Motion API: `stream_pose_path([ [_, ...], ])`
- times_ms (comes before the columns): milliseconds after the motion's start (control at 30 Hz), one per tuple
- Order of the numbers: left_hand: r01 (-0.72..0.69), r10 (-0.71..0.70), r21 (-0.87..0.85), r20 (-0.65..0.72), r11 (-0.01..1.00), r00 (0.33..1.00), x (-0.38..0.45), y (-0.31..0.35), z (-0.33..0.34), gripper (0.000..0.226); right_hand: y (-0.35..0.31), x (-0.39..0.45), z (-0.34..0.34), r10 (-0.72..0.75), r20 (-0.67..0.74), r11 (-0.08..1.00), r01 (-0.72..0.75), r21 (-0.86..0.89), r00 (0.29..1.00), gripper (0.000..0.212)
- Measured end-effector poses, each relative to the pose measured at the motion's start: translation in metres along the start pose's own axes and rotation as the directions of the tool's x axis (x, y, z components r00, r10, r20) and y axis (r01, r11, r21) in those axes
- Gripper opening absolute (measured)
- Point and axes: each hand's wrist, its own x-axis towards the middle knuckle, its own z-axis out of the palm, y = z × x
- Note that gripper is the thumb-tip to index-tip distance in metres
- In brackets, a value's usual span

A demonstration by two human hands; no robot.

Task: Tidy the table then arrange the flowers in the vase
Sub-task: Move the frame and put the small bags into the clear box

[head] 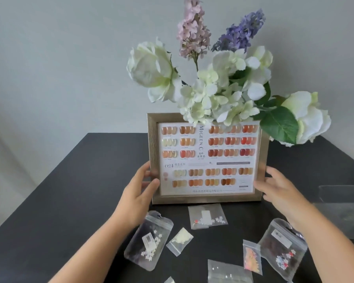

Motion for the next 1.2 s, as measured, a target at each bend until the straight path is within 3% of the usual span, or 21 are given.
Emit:
stream_pose_path([
  [200, -0.019, 0.017, -0.022, -0.102, 1.0, 0.995, -0.005, -0.018, -0.003, 0.057, -0.005, -0.001, 0.011, -0.008, -0.013, 0.996, 0.007, -0.089, 1.0, 0.045],
  [600, 0.092, -0.073, 0.079, -0.221, 0.993, 0.972, -0.002, -0.054, -0.075, 0.051, -0.049, -0.016, 0.082, -0.066, 0.137, 0.939, 0.108, -0.326, 0.988, 0.051],
  [767, 0.125, -0.103, 0.075, -0.246, 0.989, 0.964, 0.011, -0.076, -0.119, 0.049, -0.072, -0.015, 0.121, -0.1, 0.182, 0.89, 0.169, -0.424, 0.978, 0.034],
  [1200, 0.195, -0.202, -0.056, -0.351, 0.979, 0.914, 0.064, -0.138, -0.205, 0.046, -0.112, 0.026, 0.223, -0.149, 0.25, 0.9, 0.236, -0.367, 0.957, 0.048],
])
